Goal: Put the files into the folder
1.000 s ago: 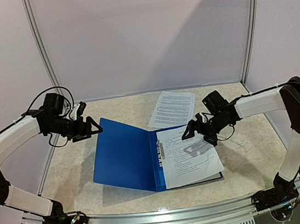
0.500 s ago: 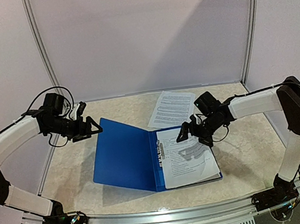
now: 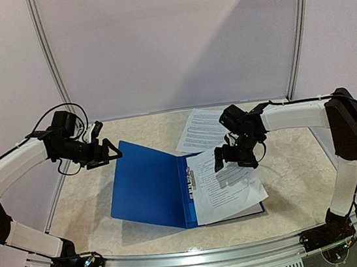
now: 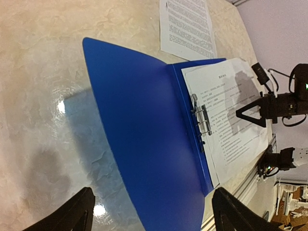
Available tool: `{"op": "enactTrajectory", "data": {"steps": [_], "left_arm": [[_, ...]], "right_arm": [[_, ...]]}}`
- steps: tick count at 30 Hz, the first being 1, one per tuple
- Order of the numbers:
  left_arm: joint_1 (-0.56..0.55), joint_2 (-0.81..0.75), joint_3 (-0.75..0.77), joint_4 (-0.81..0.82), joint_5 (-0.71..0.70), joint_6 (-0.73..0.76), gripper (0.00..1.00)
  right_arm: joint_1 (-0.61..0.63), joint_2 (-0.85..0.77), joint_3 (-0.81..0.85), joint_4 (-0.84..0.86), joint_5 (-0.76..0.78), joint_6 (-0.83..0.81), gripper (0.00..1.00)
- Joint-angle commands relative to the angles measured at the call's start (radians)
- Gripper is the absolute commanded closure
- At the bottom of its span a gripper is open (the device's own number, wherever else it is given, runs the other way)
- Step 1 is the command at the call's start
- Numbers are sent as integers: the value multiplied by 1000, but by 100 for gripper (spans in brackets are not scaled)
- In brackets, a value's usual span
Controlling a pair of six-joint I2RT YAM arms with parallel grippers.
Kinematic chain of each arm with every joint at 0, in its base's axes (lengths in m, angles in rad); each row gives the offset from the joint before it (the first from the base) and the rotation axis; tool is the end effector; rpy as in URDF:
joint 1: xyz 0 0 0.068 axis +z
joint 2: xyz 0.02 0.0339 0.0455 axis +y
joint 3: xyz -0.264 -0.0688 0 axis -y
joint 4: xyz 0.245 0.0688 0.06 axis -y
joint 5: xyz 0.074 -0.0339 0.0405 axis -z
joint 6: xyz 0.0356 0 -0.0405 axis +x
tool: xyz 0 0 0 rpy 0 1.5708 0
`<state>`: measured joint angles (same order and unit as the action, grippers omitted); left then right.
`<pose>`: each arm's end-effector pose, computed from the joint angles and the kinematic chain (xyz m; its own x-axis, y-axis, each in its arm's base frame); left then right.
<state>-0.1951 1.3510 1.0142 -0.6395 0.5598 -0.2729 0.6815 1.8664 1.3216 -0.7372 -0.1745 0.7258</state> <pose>0.2630 -0.0712 0.2605 -0.9056 -0.0538 -0.4208 0.2201 0.7883 -0.5746 0.2824 0.2370 0.1858 -0.9941 0.0353 -0.1026 0.0014 0.9496 0.3135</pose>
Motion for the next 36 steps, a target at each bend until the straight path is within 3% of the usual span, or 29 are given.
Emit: {"op": "enactTrajectory", "data": {"steps": [1,7,13,17,19,24,30,36], "left_arm": [[11,-10,2,16,16,13,14],[11,-12,6,14,23,15,14],[12,-12,8,13,28,15,14],[11,-14,9,13,32,15,14],[12,-19,10,12,32,16,14],[11,-25,11,11,40,15,14],[11,-30,11,15,49,12,14],[12,-35,11,14,51,14,14]], "right_arm": [[4,28,1,-41,-12,6,1],[35,51,48,-111,9,-5,1],[76,84,105,-252,161,-26,1],[80,69,14,-52,-35,-34,1],[81,21,-36,58,-63,12,1],[79,-72,-72,61,126,110,1],[100,-79,-6,-200,430,96,1],[132,-62,11,-287,550,90,1]]}}
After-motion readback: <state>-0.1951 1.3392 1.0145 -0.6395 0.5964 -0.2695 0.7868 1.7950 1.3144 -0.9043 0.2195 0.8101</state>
